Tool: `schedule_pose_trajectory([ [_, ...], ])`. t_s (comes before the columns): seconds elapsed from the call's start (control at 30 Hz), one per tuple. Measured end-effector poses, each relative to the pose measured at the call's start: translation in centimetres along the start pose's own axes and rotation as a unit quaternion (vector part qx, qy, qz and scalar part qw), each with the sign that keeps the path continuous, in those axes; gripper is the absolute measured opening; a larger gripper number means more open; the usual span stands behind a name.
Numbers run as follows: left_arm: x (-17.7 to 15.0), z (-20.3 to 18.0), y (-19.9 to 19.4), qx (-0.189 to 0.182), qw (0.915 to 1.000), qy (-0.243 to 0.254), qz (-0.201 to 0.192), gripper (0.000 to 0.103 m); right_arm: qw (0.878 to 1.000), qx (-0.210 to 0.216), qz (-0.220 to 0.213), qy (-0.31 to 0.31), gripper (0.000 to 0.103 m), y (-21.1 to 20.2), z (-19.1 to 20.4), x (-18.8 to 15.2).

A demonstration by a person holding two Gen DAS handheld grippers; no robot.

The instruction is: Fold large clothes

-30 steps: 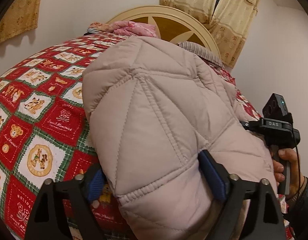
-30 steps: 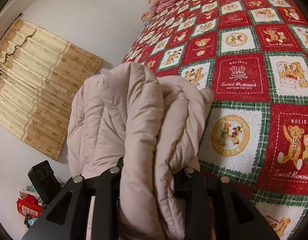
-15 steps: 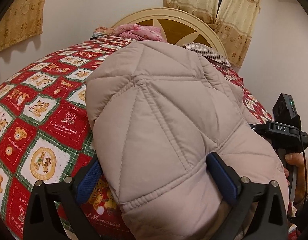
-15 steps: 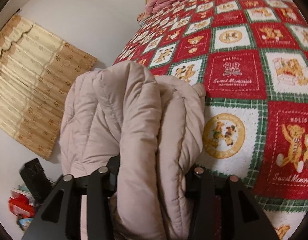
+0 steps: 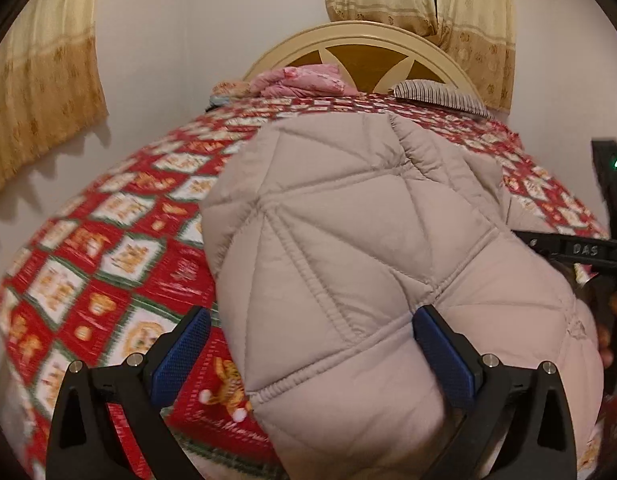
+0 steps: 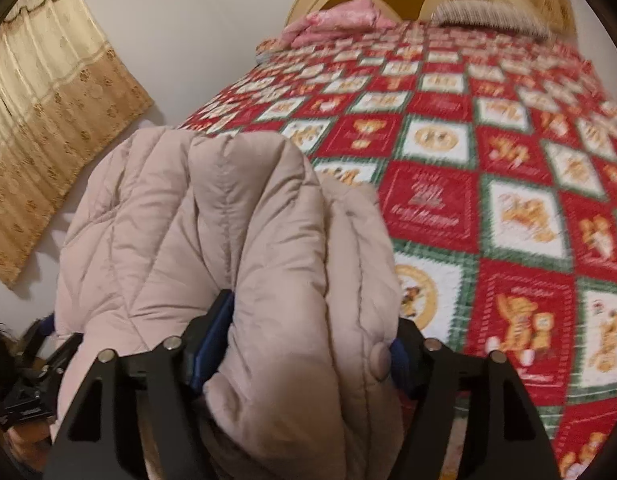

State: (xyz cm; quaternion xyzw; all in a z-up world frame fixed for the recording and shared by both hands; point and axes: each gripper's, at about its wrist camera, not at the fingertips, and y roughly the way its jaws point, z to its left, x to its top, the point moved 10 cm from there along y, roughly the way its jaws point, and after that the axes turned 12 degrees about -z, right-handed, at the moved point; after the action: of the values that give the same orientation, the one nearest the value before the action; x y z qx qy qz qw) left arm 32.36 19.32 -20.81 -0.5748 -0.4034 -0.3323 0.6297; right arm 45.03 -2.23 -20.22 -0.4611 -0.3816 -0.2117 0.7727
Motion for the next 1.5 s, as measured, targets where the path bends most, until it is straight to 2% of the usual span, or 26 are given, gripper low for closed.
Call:
schedule_pose_trajectory([
  [0.17, 1.4, -0.5, -3.2, 0.0, 0.9994, 0.023, -0.028, 0.102, 0.998, -0.031, -0.037, -0.042, 0.078, -3.7, 1.3, 1.3],
  [0.23, 2.2, -0.7, -4.9, -0.002, 0.9986, 0.023, -0.047, 0.102, 0.996, -0.04, -0.063, -0.051, 0.09, -5.8, 1.9, 1.9],
  [0.3, 2.7, -1.0, -6.4, -0.005, 0.9979, 0.022, -0.06, 0.102, 0.992, -0.052, -0.096, -0.062, 0.096, -8.3, 2.7, 2.5],
  [0.4, 3.4, -1.3, -9.0, -0.012, 0.9966, 0.016, -0.08, 0.102, 0.99, -0.046, -0.121, -0.063, 0.096, -11.1, 4.0, 2.7],
  [0.67, 4.5, -2.1, -14.7, -0.029, 0.9917, 0.002, -0.125, 0.102, 0.986, -0.03, -0.15, -0.068, 0.099, -16.2, 7.0, 1.7],
  [1.07, 5.3, -2.9, -17.5, -0.039, 0.9881, 0.003, -0.149, 0.102, 0.98, -0.023, -0.18, -0.076, 0.102, -20.2, 8.3, 0.7],
  [1.5, 5.4, -3.1, -18.2, -0.036, 0.9866, 0.011, -0.159, 0.102, 0.978, -0.023, -0.193, -0.076, 0.103, -22.0, 8.4, 0.4],
])
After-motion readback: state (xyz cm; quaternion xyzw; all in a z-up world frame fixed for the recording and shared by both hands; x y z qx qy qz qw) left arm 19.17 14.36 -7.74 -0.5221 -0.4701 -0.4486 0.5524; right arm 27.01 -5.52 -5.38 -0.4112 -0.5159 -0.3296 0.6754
